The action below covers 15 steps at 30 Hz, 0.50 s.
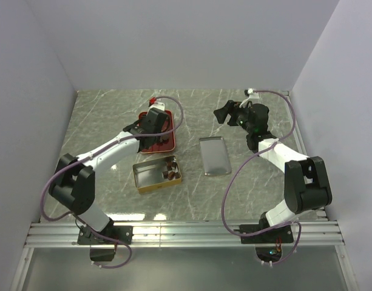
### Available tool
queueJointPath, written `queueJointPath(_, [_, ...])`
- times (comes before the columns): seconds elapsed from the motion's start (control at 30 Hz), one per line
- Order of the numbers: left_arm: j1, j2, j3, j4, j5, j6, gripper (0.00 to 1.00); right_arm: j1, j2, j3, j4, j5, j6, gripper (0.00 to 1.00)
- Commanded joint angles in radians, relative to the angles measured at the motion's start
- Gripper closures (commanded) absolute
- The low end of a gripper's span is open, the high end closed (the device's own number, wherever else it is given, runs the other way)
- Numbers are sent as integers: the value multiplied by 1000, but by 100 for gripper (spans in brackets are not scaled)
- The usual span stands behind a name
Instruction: Pack the chocolate
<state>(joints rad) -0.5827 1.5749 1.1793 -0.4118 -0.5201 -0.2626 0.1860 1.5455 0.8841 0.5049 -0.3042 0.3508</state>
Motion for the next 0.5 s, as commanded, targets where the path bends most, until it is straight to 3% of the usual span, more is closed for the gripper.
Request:
queueJointPath(0.0, [18, 39, 65, 83, 9, 46, 58, -5, 8, 52, 18, -1, -7, 13])
queueJointPath(0.47, [21, 128, 109, 59, -72, 48, 57, -5, 21, 62, 11, -12, -9, 14])
